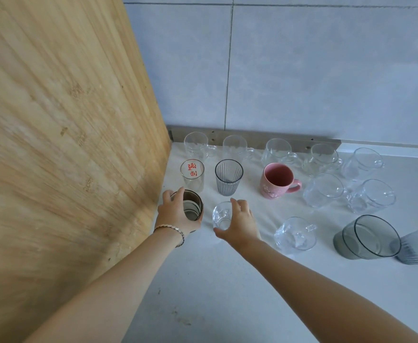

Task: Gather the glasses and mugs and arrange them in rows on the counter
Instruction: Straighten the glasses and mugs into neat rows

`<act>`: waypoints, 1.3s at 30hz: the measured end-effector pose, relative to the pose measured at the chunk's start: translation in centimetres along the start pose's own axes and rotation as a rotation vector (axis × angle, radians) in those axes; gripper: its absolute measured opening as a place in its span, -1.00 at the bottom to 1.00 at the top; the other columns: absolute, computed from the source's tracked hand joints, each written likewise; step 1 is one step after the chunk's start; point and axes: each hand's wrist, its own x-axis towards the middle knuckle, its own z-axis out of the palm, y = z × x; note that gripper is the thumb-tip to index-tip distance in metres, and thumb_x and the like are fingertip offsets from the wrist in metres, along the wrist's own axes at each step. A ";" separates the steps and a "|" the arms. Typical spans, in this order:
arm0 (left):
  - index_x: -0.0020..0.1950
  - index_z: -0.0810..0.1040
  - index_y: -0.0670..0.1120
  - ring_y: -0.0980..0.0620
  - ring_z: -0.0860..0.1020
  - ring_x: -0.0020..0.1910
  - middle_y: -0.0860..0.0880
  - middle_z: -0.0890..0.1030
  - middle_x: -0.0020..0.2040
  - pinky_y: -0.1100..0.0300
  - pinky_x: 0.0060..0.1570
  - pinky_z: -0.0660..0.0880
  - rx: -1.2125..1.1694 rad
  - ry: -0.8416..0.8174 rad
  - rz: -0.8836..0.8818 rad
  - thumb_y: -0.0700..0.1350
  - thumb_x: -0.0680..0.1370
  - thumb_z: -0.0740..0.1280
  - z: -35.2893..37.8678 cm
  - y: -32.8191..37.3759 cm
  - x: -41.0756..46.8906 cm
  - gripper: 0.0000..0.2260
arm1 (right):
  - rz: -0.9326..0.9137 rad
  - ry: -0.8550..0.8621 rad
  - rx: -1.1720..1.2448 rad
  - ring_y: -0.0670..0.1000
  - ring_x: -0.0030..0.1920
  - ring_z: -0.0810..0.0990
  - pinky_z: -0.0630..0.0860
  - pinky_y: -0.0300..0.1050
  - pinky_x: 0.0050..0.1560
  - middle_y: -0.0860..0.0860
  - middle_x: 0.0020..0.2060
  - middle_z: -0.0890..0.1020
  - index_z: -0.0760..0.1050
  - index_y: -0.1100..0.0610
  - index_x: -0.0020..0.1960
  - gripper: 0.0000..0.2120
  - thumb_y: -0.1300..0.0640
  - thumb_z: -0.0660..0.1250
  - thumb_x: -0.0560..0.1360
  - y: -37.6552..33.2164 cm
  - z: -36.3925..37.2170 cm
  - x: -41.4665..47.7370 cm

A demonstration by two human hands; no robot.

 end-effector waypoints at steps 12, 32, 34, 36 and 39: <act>0.42 0.19 0.01 -0.17 0.42 0.24 -0.09 0.20 0.36 0.07 0.19 0.46 0.031 -0.003 0.017 0.09 0.31 0.48 0.3 -0.5 0.6 -0.23 | -0.053 -0.009 -0.141 0.10 0.36 0.36 0.29 -0.05 0.41 0.03 0.41 0.24 0.05 0.05 0.52 -0.16 -0.08 0.42 0.39 0.4 0.1 0.0; 0.47 0.15 -0.02 -0.18 0.17 0.45 -0.14 0.15 0.49 -0.04 0.35 0.30 0.554 -0.313 0.301 -0.03 0.49 0.31 5.6 8.4 -0.7 -0.41 | 0.033 -0.125 -0.127 0.07 0.46 0.16 0.26 -0.11 0.38 -0.06 0.48 0.16 -0.03 -0.07 0.54 -0.06 0.07 0.47 0.34 13.3 -9.5 -4.5; 0.47 0.18 -0.03 -0.17 0.18 0.45 -0.12 0.17 0.48 -0.03 0.37 0.30 0.517 -0.312 0.288 -0.06 0.49 0.32 5.7 8.1 -0.5 -0.42 | 0.063 -0.060 -0.096 0.05 0.41 0.24 0.32 -0.16 0.30 -0.03 0.43 0.25 0.03 -0.03 0.53 -0.09 0.08 0.47 0.34 13.0 -8.6 -4.0; 0.47 0.20 -0.04 -0.16 0.21 0.43 -0.12 0.20 0.46 -0.01 0.38 0.30 0.493 -0.303 0.304 -0.07 0.48 0.33 5.9 7.8 -0.2 -0.42 | 0.124 0.015 -0.017 0.07 0.39 0.28 0.34 -0.15 0.28 0.00 0.41 0.27 0.05 0.02 0.53 -0.10 0.07 0.49 0.34 12.3 -7.8 -3.4; 0.43 0.26 -0.06 -0.17 0.26 0.40 -0.12 0.26 0.43 -0.01 0.36 0.33 0.477 -0.308 0.330 -0.08 0.46 0.35 5.9 7.8 0.1 -0.44 | 0.155 0.075 0.043 0.09 0.39 0.26 0.32 -0.13 0.33 0.04 0.40 0.27 0.04 0.07 0.53 -0.10 0.04 0.49 0.36 11.1 -6.9 -2.4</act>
